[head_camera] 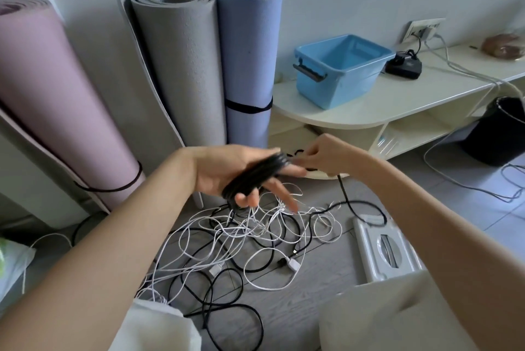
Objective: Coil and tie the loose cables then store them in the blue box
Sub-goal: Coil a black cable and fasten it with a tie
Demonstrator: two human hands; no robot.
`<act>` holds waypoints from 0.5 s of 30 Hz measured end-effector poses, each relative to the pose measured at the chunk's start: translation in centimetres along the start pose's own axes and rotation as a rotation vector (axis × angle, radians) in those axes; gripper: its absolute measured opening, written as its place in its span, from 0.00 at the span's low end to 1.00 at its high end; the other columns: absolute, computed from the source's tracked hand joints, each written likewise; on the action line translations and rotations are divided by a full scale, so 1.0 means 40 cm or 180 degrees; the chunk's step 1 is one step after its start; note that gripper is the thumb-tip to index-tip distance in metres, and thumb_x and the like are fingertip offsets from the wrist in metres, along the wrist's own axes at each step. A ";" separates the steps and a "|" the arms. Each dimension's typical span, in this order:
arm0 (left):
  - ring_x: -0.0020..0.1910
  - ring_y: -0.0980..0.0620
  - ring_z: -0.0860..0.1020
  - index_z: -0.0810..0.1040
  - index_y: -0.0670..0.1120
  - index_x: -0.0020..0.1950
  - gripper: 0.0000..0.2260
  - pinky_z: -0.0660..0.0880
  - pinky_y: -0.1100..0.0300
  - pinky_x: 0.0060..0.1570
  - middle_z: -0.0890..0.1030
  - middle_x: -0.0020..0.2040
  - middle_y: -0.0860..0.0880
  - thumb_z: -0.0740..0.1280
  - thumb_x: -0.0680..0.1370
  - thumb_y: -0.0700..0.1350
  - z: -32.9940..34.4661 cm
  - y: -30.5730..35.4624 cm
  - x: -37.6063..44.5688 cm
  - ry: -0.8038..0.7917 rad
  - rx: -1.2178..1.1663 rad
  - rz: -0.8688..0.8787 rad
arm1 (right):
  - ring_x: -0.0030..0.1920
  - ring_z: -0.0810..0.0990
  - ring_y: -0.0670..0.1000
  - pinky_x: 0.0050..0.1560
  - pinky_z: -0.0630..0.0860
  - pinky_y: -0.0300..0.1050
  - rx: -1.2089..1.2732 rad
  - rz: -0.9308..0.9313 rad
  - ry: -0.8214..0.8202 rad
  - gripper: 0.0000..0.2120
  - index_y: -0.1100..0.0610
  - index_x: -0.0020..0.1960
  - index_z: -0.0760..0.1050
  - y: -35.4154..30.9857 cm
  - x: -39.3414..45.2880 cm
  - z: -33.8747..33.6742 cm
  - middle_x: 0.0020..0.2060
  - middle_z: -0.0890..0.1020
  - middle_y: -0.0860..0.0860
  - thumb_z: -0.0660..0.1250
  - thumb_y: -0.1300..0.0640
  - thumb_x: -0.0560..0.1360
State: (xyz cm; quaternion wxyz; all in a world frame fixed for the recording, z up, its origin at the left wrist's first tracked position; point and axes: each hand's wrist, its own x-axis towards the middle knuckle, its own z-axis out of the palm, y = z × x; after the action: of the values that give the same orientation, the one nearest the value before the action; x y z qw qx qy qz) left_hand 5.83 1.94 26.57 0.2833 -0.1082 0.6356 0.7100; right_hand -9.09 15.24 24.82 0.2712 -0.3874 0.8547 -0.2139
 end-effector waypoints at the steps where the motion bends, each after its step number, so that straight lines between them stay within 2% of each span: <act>1: 0.23 0.57 0.75 0.70 0.53 0.66 0.21 0.67 0.70 0.21 0.83 0.54 0.45 0.47 0.80 0.57 -0.001 -0.010 0.007 0.0060 0.0067 -0.0248 | 0.23 0.57 0.48 0.25 0.55 0.39 0.0429 0.0029 0.0101 0.25 0.54 0.23 0.62 0.004 -0.003 -0.013 0.20 0.58 0.47 0.71 0.46 0.70; 3: 0.28 0.54 0.80 0.69 0.52 0.68 0.21 0.69 0.68 0.23 0.81 0.57 0.46 0.48 0.80 0.57 -0.014 -0.030 0.021 0.0234 0.0015 -0.0451 | 0.23 0.55 0.47 0.26 0.53 0.37 0.1344 -0.0116 0.0171 0.23 0.53 0.22 0.66 0.007 -0.005 -0.030 0.22 0.59 0.48 0.70 0.49 0.72; 5: 0.35 0.50 0.82 0.70 0.50 0.67 0.21 0.71 0.66 0.26 0.80 0.59 0.45 0.49 0.81 0.57 -0.035 -0.048 0.033 0.0615 -0.0134 -0.0525 | 0.21 0.55 0.45 0.23 0.52 0.35 0.2011 -0.0286 0.0074 0.19 0.55 0.28 0.70 -0.004 -0.009 -0.034 0.20 0.59 0.46 0.65 0.51 0.76; 8: 0.45 0.44 0.83 0.71 0.45 0.66 0.23 0.78 0.62 0.34 0.77 0.62 0.42 0.49 0.81 0.58 -0.069 -0.068 0.052 0.1312 -0.0380 -0.0609 | 0.20 0.53 0.43 0.23 0.48 0.37 0.2479 -0.0444 -0.0249 0.16 0.61 0.38 0.74 -0.024 -0.006 -0.034 0.21 0.57 0.44 0.56 0.54 0.80; 10: 0.41 0.42 0.84 0.66 0.43 0.70 0.25 0.80 0.61 0.33 0.74 0.65 0.42 0.49 0.82 0.58 -0.086 -0.071 0.063 0.1658 -0.0926 -0.0411 | 0.20 0.53 0.43 0.22 0.47 0.37 0.2688 -0.0499 -0.0433 0.16 0.62 0.43 0.77 -0.030 -0.005 -0.040 0.22 0.56 0.45 0.53 0.57 0.80; 12: 0.35 0.41 0.83 0.60 0.43 0.74 0.25 0.80 0.60 0.30 0.65 0.73 0.43 0.48 0.82 0.57 -0.093 -0.063 0.072 0.1889 -0.1387 0.0001 | 0.20 0.53 0.43 0.21 0.48 0.37 0.2790 -0.0529 -0.0578 0.17 0.63 0.47 0.78 -0.033 -0.003 -0.045 0.22 0.58 0.45 0.50 0.60 0.78; 13: 0.34 0.41 0.83 0.58 0.42 0.75 0.25 0.81 0.58 0.32 0.62 0.75 0.44 0.48 0.82 0.56 -0.098 -0.060 0.077 0.1982 -0.1578 0.0210 | 0.20 0.54 0.43 0.21 0.49 0.37 0.2775 -0.0550 -0.0668 0.17 0.62 0.49 0.78 -0.036 -0.005 -0.046 0.22 0.59 0.46 0.50 0.61 0.78; 15: 0.34 0.41 0.82 0.59 0.42 0.74 0.24 0.80 0.55 0.39 0.62 0.75 0.45 0.48 0.83 0.55 -0.107 -0.053 0.082 0.2267 -0.1909 0.0568 | 0.21 0.55 0.44 0.23 0.50 0.37 0.2639 -0.0632 -0.0951 0.16 0.62 0.51 0.77 -0.045 -0.014 -0.041 0.23 0.61 0.47 0.50 0.62 0.78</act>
State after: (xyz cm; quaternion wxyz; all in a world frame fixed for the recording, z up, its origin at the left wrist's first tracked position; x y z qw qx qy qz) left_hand 3.42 -1.26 22.40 -0.0582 -0.3670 0.4669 0.8024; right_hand -8.82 14.83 27.27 0.5020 -0.3529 0.6070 -0.5050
